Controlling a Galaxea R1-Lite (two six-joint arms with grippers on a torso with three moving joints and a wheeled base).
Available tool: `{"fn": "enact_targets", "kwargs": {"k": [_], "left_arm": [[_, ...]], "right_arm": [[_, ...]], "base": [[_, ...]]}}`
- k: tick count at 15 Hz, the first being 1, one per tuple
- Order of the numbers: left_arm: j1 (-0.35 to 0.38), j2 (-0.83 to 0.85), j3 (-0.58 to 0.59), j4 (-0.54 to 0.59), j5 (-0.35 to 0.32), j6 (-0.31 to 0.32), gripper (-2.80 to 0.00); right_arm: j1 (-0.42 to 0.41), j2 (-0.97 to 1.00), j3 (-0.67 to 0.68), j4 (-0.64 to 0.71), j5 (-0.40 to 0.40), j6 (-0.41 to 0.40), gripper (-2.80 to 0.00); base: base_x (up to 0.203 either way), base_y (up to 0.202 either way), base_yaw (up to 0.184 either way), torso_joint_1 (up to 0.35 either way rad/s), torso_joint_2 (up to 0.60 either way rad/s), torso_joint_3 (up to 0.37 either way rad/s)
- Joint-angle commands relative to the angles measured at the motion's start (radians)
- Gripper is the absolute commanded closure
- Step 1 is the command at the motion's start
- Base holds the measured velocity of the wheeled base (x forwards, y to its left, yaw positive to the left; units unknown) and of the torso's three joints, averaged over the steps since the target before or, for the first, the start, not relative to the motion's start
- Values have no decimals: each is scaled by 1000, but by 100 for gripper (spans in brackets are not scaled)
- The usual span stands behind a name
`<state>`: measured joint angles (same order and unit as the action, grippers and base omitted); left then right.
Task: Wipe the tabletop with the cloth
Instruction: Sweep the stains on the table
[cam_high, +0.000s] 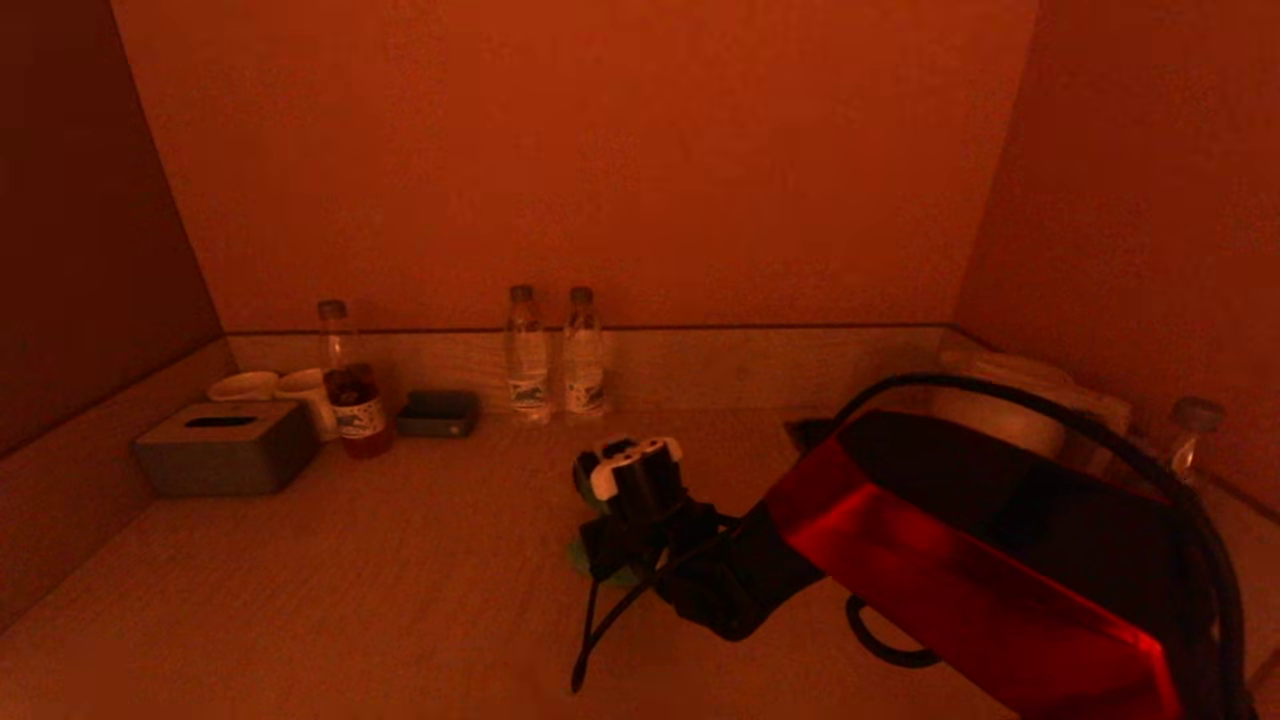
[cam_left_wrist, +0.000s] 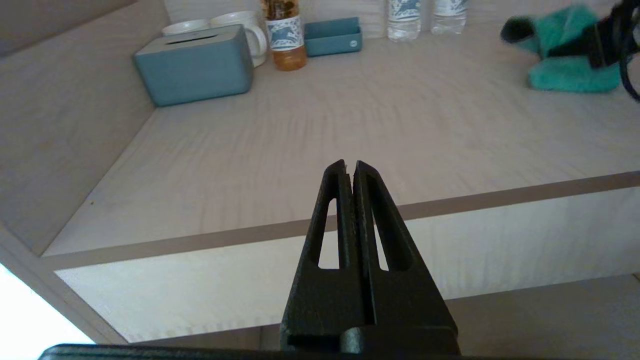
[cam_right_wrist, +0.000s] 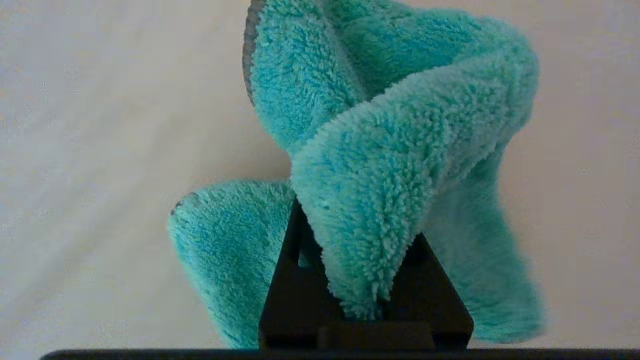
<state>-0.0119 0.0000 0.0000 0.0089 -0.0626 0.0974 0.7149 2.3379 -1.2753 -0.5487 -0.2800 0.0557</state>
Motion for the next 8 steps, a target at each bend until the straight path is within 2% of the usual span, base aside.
{"fn": "enact_targets", "kwargs": {"k": [1,4,8], "left_arm": [[-1,0,0,0,0,1,0],[0,0,0,0,0,1,0],[0,0,0,0,0,1,0]], "right_arm": [[95,-13,28,-6,-8,7,0],[151,-30,50,-7,-13,10,0],[151,-34,82,-36,-13,9,0]], "base": [[0,0,0,0,0,0],[0,0,0,0,0,0],[0,0,0,0,0,0]]}}
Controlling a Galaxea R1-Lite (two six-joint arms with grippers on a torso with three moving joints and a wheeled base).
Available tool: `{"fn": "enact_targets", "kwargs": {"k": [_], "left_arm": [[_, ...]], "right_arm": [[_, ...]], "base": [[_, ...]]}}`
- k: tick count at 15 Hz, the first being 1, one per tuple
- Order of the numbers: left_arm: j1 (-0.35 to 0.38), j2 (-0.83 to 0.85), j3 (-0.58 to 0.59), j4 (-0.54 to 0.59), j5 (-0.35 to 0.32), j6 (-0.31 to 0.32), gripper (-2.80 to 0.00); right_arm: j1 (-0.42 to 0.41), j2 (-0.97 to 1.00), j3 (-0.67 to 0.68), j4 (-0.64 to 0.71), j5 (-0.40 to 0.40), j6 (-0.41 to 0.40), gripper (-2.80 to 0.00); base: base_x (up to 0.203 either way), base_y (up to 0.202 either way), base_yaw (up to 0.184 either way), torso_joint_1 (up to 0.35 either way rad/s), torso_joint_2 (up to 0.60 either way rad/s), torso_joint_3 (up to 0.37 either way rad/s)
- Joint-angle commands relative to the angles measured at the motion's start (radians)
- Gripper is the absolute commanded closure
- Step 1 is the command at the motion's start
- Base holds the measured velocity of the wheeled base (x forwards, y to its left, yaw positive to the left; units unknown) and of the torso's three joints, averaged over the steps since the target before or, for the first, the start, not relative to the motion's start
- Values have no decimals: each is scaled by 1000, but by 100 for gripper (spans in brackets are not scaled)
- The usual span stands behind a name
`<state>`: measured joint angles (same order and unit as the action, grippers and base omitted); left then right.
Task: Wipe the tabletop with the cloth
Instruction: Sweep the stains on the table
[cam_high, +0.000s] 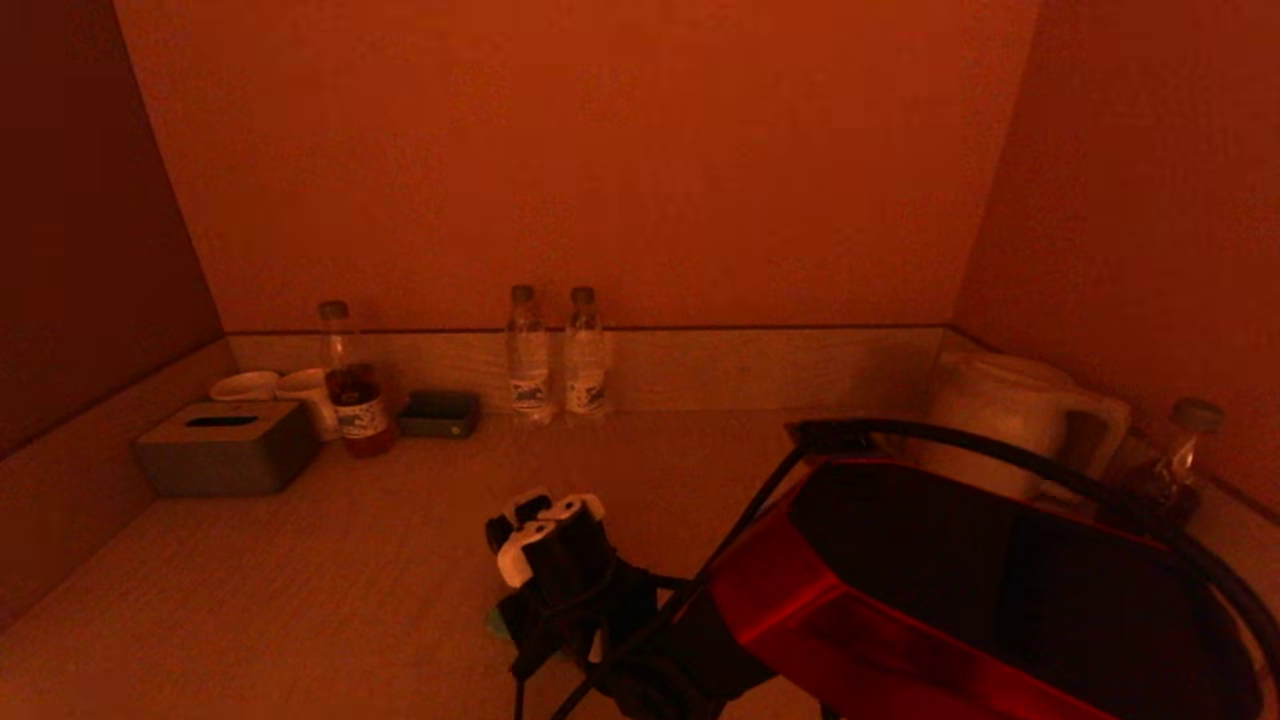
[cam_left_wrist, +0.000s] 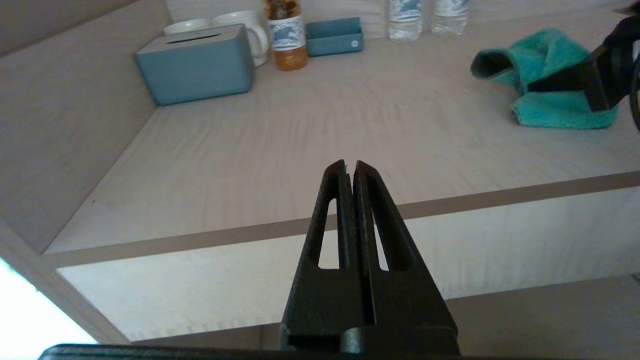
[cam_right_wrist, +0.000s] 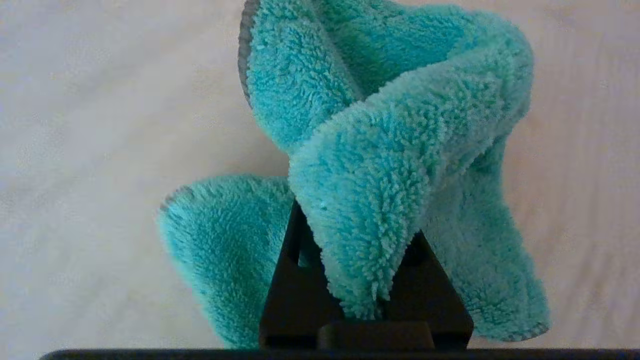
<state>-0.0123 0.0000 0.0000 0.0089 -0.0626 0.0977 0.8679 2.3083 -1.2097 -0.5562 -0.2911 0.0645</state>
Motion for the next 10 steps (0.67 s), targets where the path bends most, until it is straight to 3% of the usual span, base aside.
{"fn": "enact_targets", "kwargs": {"k": [1,4,10], "left_arm": [[-1,0,0,0,0,1,0],[0,0,0,0,0,1,0],[-1,0,0,0,0,1,0]], "right_arm": [[-22,-4,21,-36,-2,0,0],[-47,-8,27,-41,-2,0,0],[-204,-25,25,-40,-2,1,0]], "base": [[0,0,0,0,0,0],[0,0,0,0,0,0],[0,0,0,0,0,0]]}}
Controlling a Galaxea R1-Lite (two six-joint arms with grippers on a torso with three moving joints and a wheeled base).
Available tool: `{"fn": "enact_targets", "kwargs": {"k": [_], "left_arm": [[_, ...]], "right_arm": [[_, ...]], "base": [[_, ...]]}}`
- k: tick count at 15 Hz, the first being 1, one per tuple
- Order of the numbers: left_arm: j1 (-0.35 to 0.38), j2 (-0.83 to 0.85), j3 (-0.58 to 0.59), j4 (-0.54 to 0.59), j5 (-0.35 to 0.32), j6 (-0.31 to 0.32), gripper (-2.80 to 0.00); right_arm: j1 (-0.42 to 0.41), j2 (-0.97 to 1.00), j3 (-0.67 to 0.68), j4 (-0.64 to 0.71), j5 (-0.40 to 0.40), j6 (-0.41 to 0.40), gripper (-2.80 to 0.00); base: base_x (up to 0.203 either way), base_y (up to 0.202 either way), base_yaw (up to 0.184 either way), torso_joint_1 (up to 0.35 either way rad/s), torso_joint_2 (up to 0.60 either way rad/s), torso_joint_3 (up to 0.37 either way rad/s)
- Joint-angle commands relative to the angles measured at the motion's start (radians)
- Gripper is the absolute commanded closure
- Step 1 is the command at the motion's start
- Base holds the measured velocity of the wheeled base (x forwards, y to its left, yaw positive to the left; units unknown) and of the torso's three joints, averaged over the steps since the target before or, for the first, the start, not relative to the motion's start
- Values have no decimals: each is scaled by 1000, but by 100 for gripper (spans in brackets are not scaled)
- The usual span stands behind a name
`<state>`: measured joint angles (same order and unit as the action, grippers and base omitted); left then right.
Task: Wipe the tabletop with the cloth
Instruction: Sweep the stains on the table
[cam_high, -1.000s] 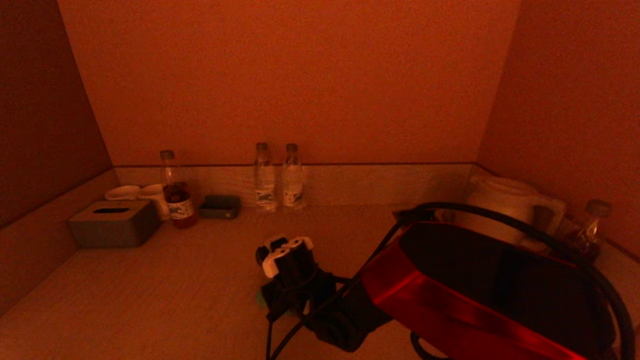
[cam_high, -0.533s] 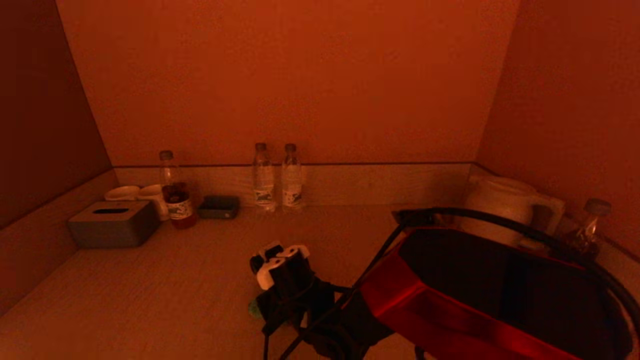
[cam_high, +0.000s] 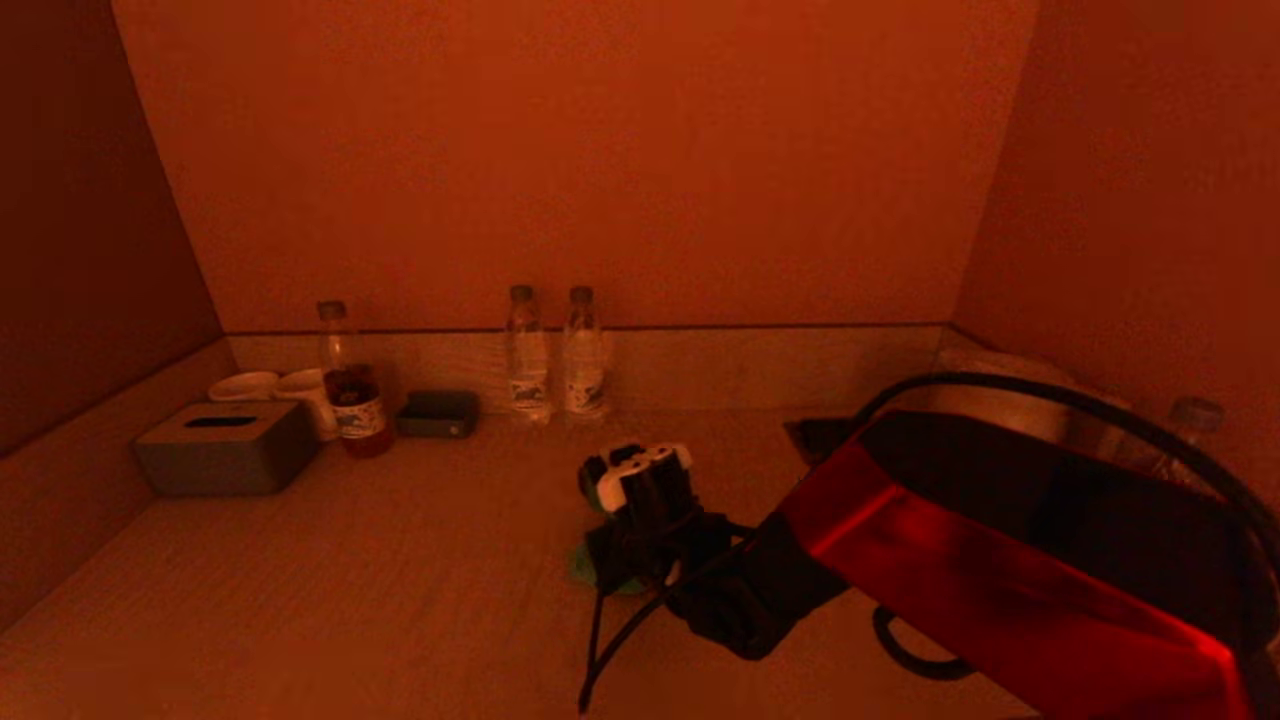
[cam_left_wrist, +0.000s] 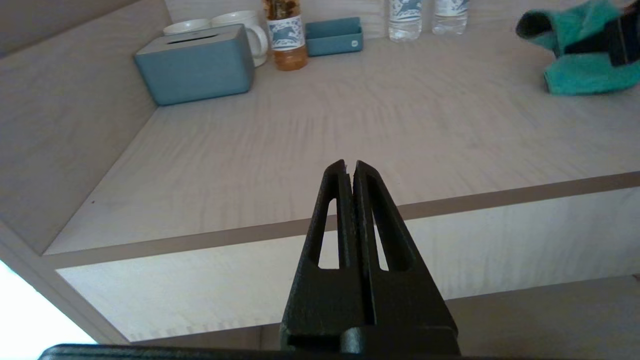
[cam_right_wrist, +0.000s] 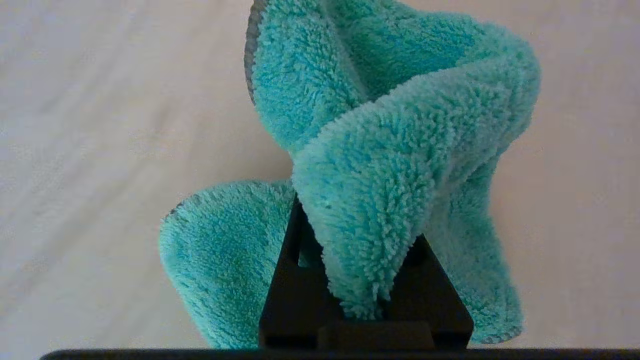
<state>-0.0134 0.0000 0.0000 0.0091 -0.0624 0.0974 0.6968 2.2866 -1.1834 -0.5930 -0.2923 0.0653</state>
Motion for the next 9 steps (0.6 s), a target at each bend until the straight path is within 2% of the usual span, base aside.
{"fn": "enact_targets", "kwargs": {"k": [1,4,7,9], "left_arm": [[0,0,0,0,-1,1,0],[0,0,0,0,-1,1,0],[0,0,0,0,-1,1,0],[1,0,0,0,-1,1,0]], "right_arm": [[-49,-2,-2,-2,-1,1,0],[-52,-1,-3,-2,0,1,0],[-166,22,-8,-4,1,4,0],[-157,26,-7,-2,2,2,0]], "base": [[0,0,0,0,0,0],[0,0,0,0,0,0],[0,0,0,0,0,0],[0,0,0,0,0,0]]}}
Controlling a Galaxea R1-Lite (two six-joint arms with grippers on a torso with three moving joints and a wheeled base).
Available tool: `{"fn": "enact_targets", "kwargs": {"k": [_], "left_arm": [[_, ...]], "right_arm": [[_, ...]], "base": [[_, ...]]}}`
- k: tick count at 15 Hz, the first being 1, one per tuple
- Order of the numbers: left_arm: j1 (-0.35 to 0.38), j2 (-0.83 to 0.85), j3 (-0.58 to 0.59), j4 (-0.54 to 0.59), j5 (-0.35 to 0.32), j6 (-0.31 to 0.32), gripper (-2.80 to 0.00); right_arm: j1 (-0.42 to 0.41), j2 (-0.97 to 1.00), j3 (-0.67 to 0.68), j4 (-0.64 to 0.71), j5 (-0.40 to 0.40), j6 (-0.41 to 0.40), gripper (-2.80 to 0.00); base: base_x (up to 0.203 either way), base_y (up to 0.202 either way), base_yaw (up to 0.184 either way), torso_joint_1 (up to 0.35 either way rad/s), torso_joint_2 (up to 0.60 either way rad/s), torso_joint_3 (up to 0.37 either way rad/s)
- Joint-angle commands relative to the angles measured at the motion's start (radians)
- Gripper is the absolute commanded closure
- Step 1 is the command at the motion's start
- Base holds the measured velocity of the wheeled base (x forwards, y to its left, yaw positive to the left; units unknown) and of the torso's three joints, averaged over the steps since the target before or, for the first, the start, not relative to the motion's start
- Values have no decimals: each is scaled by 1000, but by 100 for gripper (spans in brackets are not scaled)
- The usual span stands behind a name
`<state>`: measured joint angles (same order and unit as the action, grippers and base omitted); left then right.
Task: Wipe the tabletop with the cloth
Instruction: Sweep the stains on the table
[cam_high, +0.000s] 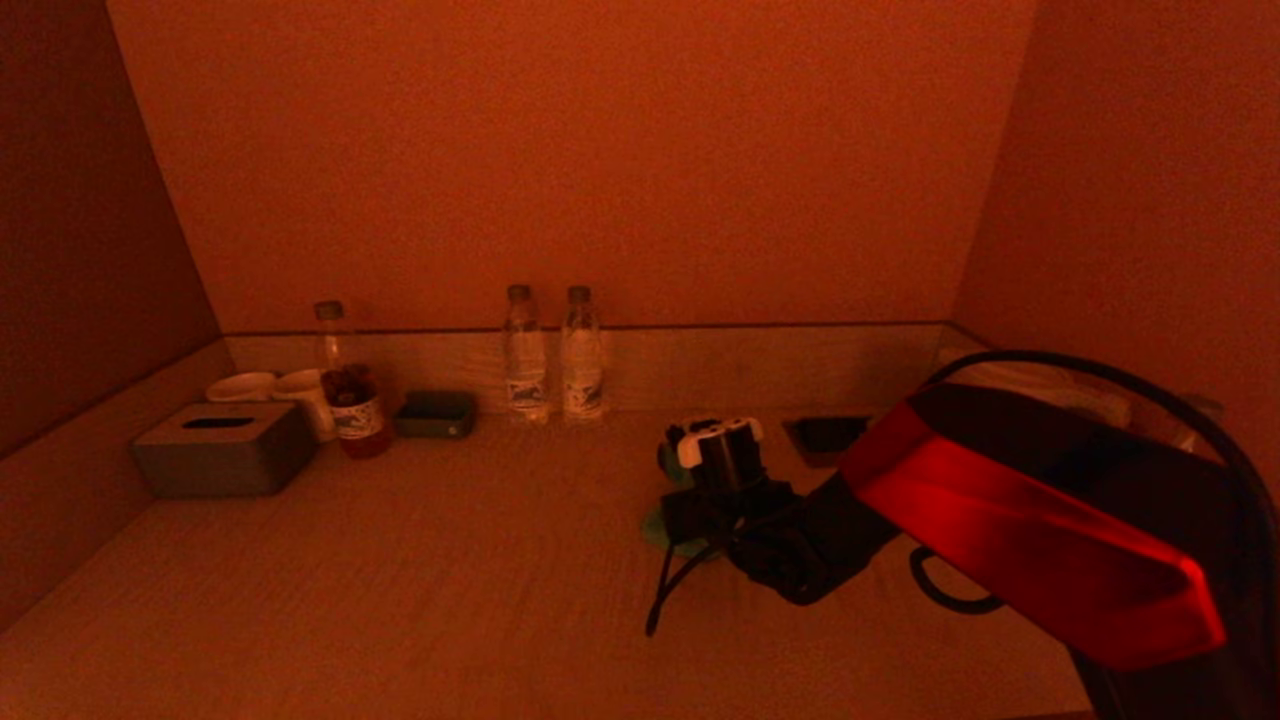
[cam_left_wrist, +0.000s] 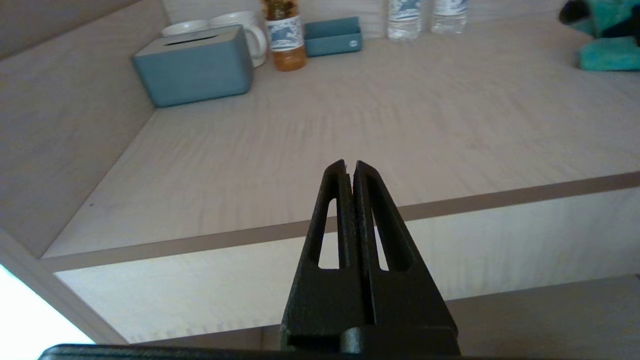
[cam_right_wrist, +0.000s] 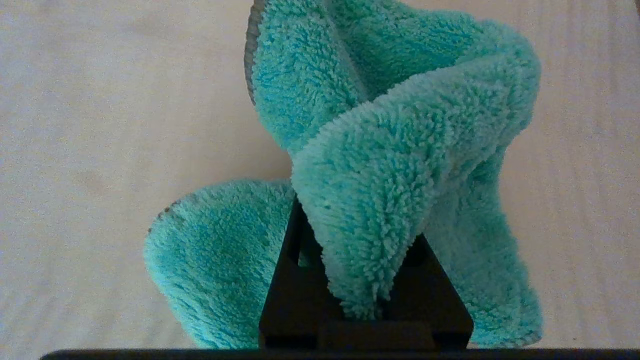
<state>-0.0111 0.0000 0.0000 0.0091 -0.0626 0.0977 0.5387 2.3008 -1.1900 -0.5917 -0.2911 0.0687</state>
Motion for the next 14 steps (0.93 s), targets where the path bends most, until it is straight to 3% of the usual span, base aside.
{"fn": "enact_targets", "kwargs": {"k": [1,5,7,10,12,14], "left_arm": [[-1,0,0,0,0,1,0],[-2,0,0,0,0,1,0],[-3,0,0,0,0,1,0],[-1,0,0,0,0,1,0],[-1,0,0,0,0,1,0],[-1,0,0,0,0,1,0]], "right_arm": [[1,12,0,-3,1,-1,0],[55,28,-10,-3,3,-1,0],[130,46,-14,-3,2,0,0],[153,53,-16,-3,1,0,0],[230,54,-17,-3,1,-3,0],[231,54,-17,-3,1,-3,0]], "base": [[0,0,0,0,0,0],[0,0,0,0,0,0],[0,0,0,0,0,0],[0,0,0,0,0,0],[0,0,0,0,0,0],[0,0,0,0,0,0]]}}
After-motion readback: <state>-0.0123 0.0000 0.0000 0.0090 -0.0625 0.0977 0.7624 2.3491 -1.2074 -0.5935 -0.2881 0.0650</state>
